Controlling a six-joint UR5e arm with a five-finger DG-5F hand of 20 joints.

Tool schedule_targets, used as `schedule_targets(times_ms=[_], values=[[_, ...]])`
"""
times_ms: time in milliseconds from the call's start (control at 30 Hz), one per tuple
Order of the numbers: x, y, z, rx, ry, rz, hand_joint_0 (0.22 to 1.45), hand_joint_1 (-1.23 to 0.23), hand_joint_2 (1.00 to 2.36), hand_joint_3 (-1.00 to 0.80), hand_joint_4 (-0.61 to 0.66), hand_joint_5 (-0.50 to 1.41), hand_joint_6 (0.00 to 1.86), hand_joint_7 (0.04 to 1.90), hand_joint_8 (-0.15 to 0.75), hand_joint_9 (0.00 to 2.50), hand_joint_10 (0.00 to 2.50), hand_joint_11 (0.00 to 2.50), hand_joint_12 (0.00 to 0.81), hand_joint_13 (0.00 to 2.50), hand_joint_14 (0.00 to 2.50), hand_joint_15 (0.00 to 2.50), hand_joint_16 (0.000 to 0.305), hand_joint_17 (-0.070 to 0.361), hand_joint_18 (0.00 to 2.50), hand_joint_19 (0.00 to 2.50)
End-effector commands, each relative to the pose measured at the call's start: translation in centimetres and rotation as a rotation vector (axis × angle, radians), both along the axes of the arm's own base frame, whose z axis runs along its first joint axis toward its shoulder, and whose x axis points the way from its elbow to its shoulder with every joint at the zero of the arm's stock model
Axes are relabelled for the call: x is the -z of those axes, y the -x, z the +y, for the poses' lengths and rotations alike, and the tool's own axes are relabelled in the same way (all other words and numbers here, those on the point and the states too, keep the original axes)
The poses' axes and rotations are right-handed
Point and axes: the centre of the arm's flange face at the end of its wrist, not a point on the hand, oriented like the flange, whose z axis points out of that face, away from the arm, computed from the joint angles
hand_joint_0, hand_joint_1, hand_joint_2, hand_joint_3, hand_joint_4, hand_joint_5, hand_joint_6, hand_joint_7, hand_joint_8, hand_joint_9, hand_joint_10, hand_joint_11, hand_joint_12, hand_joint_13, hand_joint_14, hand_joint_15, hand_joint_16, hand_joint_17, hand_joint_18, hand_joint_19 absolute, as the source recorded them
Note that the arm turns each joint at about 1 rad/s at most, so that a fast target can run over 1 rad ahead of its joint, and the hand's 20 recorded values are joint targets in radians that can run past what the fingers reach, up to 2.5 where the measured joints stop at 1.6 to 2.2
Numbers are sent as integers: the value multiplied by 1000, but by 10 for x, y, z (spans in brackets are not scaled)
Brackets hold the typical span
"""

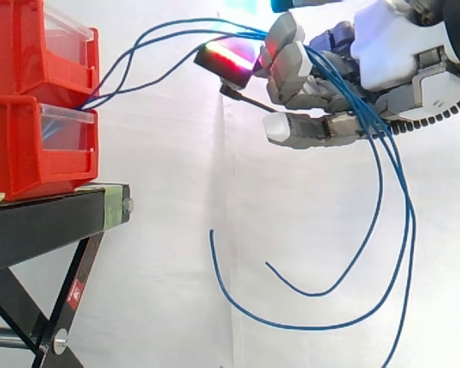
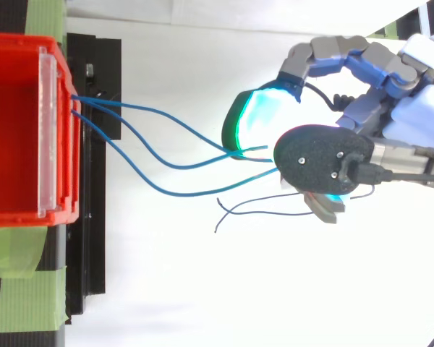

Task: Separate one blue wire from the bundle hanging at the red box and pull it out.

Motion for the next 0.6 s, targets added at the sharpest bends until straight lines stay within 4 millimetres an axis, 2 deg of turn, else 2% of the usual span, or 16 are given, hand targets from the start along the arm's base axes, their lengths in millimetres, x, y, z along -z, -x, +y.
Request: schedule_targets(times_ms=[0,300,567], values=[[0,-1,0,1,-7,-12,601,-806,1013,-99,37,-106,923,1056,405,1462,17,1398,491,1416,14,1334,53,119,1091,511],[0,-1,1,7,-46,-43,601,-813,1013,-76,24,-103,922,1074,405,1464,17,1408,495,1414,14,1334,53,119,1091,510],[0,-2,3,7,-78,-68,617,-828,1017,-90,15,-116,930,1077,377,1419,18,1424,459,1384,16,1345,50,111,1045,532]])
